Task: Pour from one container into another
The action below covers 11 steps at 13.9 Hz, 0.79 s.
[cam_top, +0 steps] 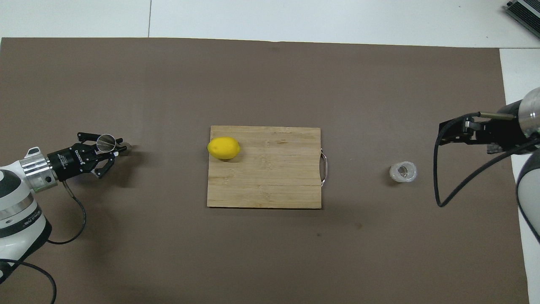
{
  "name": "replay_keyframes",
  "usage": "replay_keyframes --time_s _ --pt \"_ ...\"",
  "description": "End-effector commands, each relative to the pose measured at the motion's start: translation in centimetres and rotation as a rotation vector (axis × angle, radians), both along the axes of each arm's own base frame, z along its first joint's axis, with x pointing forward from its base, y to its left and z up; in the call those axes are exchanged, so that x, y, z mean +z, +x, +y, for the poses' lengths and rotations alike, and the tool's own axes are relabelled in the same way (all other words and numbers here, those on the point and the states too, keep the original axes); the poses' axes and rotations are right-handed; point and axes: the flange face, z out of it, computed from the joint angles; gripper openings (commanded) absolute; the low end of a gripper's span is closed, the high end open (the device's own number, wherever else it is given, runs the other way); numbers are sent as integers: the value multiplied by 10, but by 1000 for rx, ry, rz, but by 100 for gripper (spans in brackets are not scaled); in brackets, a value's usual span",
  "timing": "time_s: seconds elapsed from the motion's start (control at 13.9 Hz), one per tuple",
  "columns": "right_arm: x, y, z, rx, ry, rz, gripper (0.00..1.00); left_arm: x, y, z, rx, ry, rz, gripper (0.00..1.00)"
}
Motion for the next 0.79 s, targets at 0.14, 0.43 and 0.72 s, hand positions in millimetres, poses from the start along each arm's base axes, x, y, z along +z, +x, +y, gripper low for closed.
replay_keyframes --time_s 0.14,0.43,0.72 --pt "-1 -4 -1 12 -3 7 100 25 13 -6 8 -111 27 0" --pt "-1 -4 -1 12 -3 9 100 60 28 -37 -2 -116 40 0" --pt "0 -4 -1 10 -3 6 100 99 33 -86 5 -97 62 0"
